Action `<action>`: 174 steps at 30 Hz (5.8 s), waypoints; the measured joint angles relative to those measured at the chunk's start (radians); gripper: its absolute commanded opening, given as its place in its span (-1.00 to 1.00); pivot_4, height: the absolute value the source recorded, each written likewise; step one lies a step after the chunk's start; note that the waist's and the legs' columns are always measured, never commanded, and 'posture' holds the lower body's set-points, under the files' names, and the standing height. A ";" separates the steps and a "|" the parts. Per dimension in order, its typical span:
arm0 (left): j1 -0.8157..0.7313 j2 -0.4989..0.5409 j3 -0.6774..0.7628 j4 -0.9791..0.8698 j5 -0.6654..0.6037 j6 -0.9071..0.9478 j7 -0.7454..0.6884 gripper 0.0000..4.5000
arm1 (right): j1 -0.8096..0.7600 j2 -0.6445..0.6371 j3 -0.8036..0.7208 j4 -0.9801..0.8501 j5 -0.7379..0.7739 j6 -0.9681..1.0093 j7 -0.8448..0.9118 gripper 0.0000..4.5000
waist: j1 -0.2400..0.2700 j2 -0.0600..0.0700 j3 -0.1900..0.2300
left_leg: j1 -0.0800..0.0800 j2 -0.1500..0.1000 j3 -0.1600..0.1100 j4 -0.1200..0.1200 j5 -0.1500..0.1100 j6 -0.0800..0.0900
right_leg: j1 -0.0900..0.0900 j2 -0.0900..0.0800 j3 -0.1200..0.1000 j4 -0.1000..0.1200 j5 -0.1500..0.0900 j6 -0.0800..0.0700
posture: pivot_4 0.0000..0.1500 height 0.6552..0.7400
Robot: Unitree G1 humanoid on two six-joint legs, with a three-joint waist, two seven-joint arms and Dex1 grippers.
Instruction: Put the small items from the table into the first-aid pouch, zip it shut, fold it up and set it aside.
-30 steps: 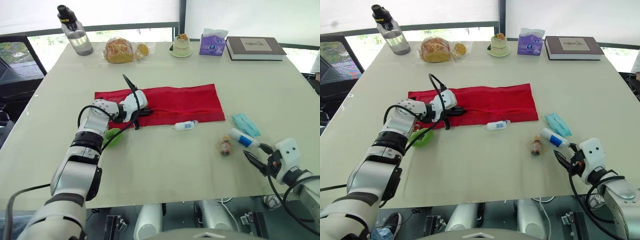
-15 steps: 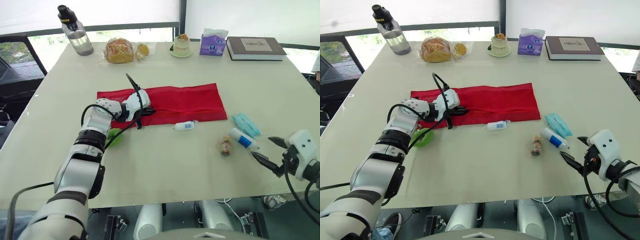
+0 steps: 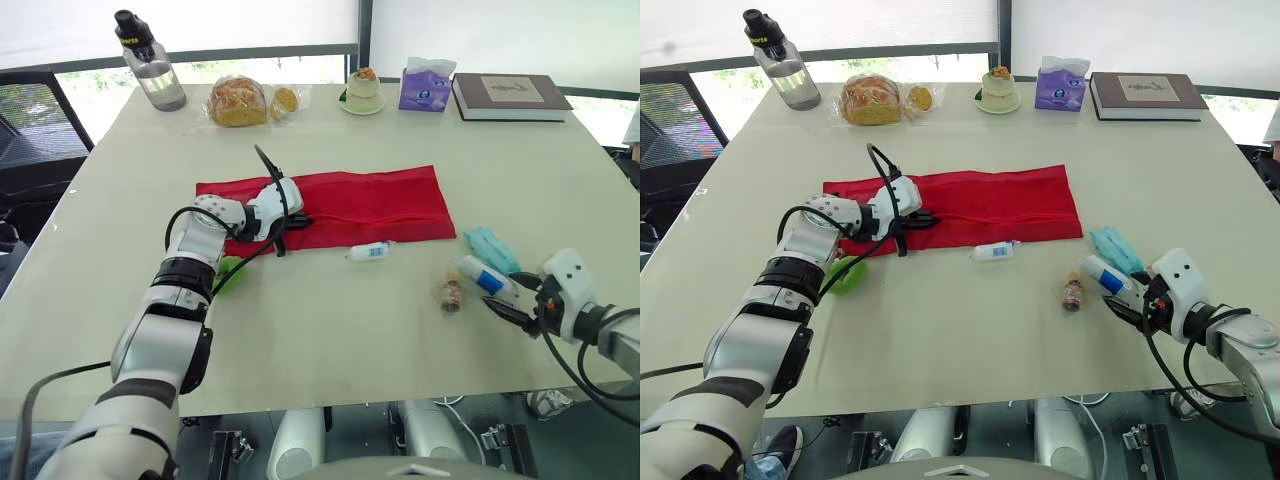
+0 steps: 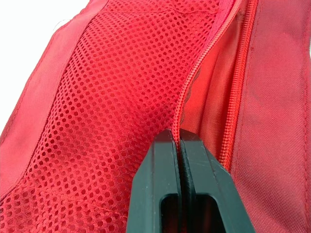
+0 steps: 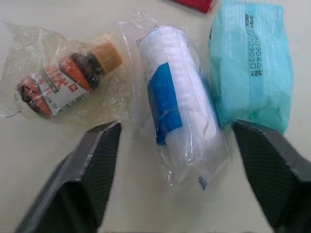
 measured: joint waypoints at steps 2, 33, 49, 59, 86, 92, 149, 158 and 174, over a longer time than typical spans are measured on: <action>-0.002 -0.003 0.000 0.003 0.001 -0.002 0.003 -1.00 | -0.006 0.003 0.000 0.000 0.000 0.005 -0.005 -0.32 | 0.000 0.000 0.000 | 0.000 0.000 0.000 0.000 0.000 0.000 | 0.000 0.000 0.000 0.000 0.000 0.000 | 1.00 1.00; -0.047 -0.192 -0.010 -0.085 -0.003 0.181 0.062 -1.00 | -0.656 0.150 0.407 0.135 -0.028 0.332 -0.125 -0.98 | -0.001 0.000 0.000 | -0.003 0.000 -0.001 0.001 0.000 0.000 | -0.002 -0.001 -0.001 0.000 0.000 0.000 | 1.00 1.00; 0.061 -0.298 -0.078 -0.345 0.006 0.242 0.114 -1.00 | -0.688 0.326 0.382 0.296 -0.127 0.323 -0.235 -0.98 | -0.001 0.001 0.000 | 0.000 0.000 -0.001 0.001 0.000 0.000 | 0.000 0.000 -0.001 0.001 0.000 0.000 | 1.00 1.00; 0.050 -0.287 -0.080 -0.293 0.008 0.216 0.124 -1.00 | -0.684 0.376 0.301 0.294 -0.118 0.369 -0.280 -0.98 | -0.002 0.001 0.000 | -0.001 0.000 -0.001 0.001 0.000 0.000 | 0.000 0.000 -0.001 0.001 0.000 0.000 | 1.00 1.00; -0.033 -0.303 -0.053 -0.084 -0.034 0.102 0.103 -1.00 | -0.673 0.418 0.318 0.288 -0.120 0.351 -0.237 0.15 | -0.004 0.001 0.000 | -0.002 0.000 -0.001 0.000 0.000 0.000 | -0.001 0.000 -0.001 0.000 0.000 0.000 | 1.00 1.00; -0.108 -0.294 -0.031 0.070 -0.043 0.038 0.074 -1.00 | -0.607 0.256 0.313 0.113 -0.065 0.369 -0.125 0.15 | -0.010 0.001 0.000 | -0.002 0.000 -0.001 -0.001 0.000 0.000 | -0.002 0.001 -0.001 0.000 0.000 0.000 | 1.00 1.00; -0.098 -0.293 -0.015 0.084 -0.043 -0.011 0.003 -1.00 | -0.825 0.485 0.475 0.768 -0.457 -0.271 -0.047 -0.96 | -0.028 0.001 0.000 | -0.002 0.000 -0.001 -0.002 0.000 0.000 | -0.002 0.000 -0.001 0.000 0.000 0.000 | 1.00 1.00; -0.098 -0.290 -0.036 0.082 0.002 -0.079 0.092 -1.00 | -0.675 0.430 0.410 0.463 -0.387 -0.097 -0.026 -0.96 | -0.025 0.001 0.000 | -0.002 0.000 -0.001 -0.001 0.000 0.000 | -0.002 0.000 -0.001 0.001 0.000 0.000 | 1.00 1.00; -0.049 -0.243 -0.037 0.003 0.020 -0.082 0.157 -1.00 | -0.360 0.181 -0.048 0.019 -0.043 -0.035 0.094 -0.96 | -0.023 0.001 0.000 | -0.002 0.000 -0.001 -0.002 0.000 0.000 | -0.002 0.000 -0.001 0.000 0.000 0.000 | 1.00 1.00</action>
